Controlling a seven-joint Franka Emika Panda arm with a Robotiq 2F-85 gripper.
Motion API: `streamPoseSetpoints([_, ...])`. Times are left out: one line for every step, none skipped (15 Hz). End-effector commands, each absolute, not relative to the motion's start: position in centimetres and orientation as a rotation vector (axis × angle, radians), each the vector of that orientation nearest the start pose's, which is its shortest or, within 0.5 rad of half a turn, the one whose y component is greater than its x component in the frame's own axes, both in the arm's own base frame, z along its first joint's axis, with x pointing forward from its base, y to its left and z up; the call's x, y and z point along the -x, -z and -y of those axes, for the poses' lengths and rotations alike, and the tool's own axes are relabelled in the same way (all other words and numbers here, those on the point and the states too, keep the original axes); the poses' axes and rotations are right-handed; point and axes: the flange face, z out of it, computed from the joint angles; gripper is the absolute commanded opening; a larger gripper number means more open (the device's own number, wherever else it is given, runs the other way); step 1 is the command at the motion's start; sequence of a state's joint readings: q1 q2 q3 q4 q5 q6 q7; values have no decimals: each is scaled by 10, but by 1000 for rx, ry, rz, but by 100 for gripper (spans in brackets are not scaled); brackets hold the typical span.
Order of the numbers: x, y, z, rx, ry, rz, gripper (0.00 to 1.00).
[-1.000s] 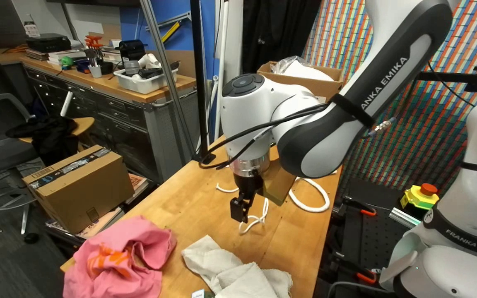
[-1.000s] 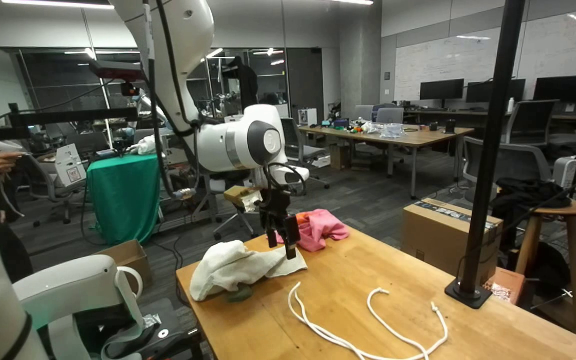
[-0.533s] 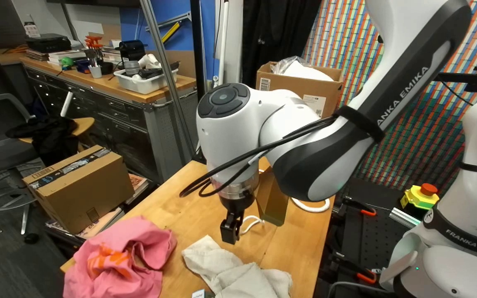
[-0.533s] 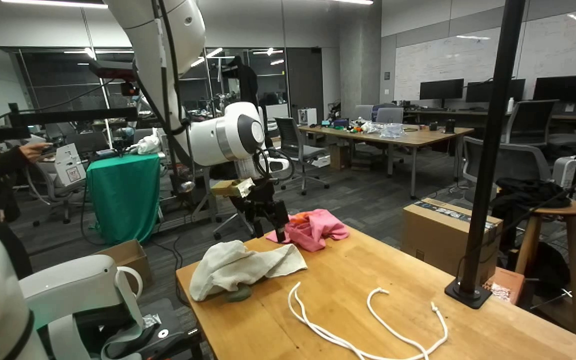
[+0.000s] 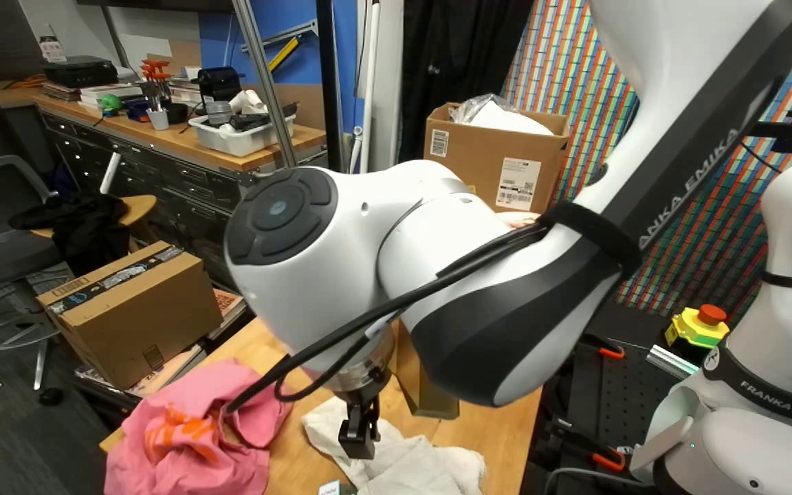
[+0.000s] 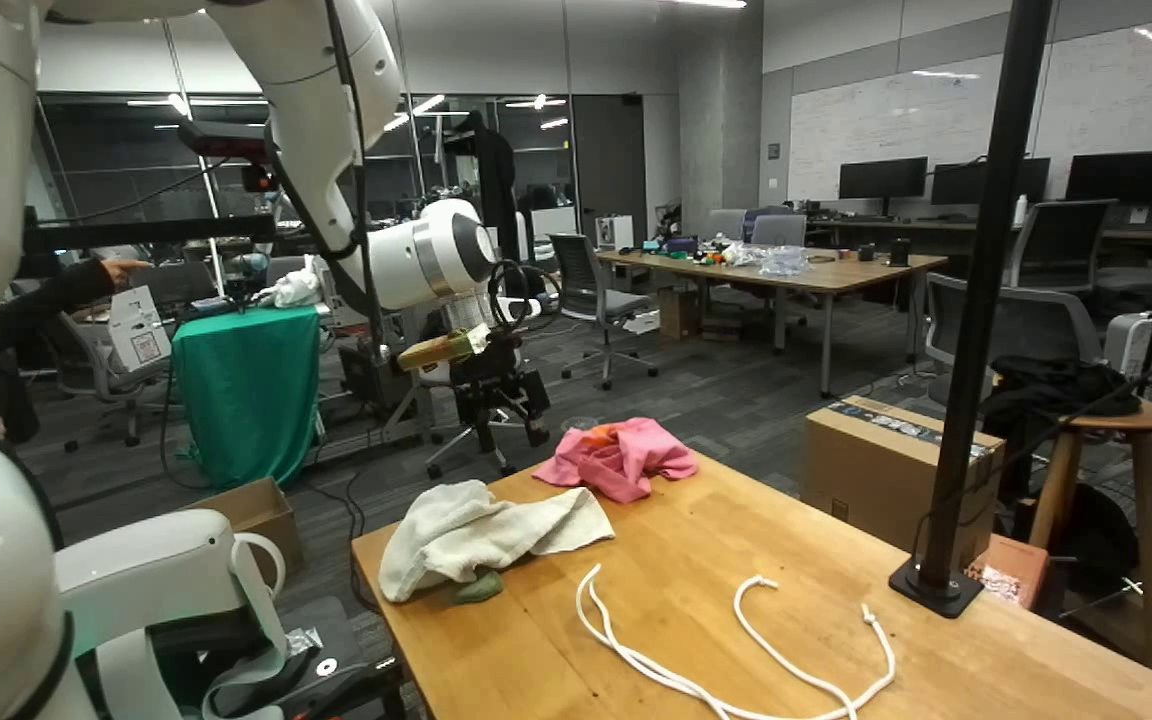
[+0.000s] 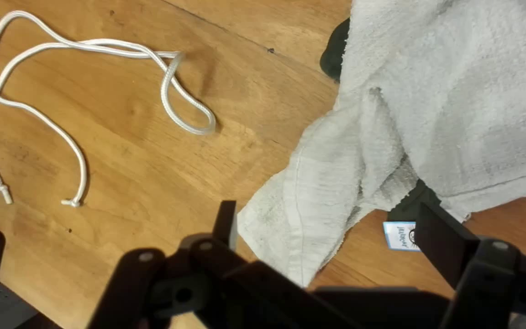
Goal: Move the peach shirt to the right, move the pink shirt to the left, move the white towel to the left, move the yellow towel to the right, move the thick white rope forwards, move the radish backwards
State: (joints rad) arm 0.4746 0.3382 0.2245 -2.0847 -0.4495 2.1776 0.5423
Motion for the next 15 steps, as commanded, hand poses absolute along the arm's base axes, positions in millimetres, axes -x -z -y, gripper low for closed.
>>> streamPoseSetpoints([-443,-263,-390,3397,-185,1045,100])
streamPoseSetpoints([-441,-268,-400,3398,-208,1100,100])
streamPoseSetpoints([-438,-270,-410,3396,-220,1155,100])
streamPoseSetpoints([-436,-272,-420,3383,-228,1206,100])
streamPoseSetpoints([-434,-273,-430,3373,-234,1244,100])
streamPoseSetpoints([-433,-274,-440,3369,-232,1266,100])
streamPoseSetpoints([-432,-276,-448,3361,-229,1292,100])
streamPoseSetpoints([-431,-278,-457,3355,-241,1301,100])
streamPoseSetpoints([-430,-279,-465,3346,-244,1324,100])
streamPoseSetpoints([-429,-280,-472,3336,-247,1350,100])
streamPoseSetpoints([-427,-280,-479,3319,-264,1375,100])
streamPoseSetpoints([-428,-277,-485,3324,-257,1390,100])
streamPoseSetpoints([-426,-274,-492,3313,-271,1401,100])
streamPoseSetpoints([-424,-273,-499,3313,-262,1402,100])
streamPoseSetpoints([-421,-265,-506,3312,-274,1405,100])
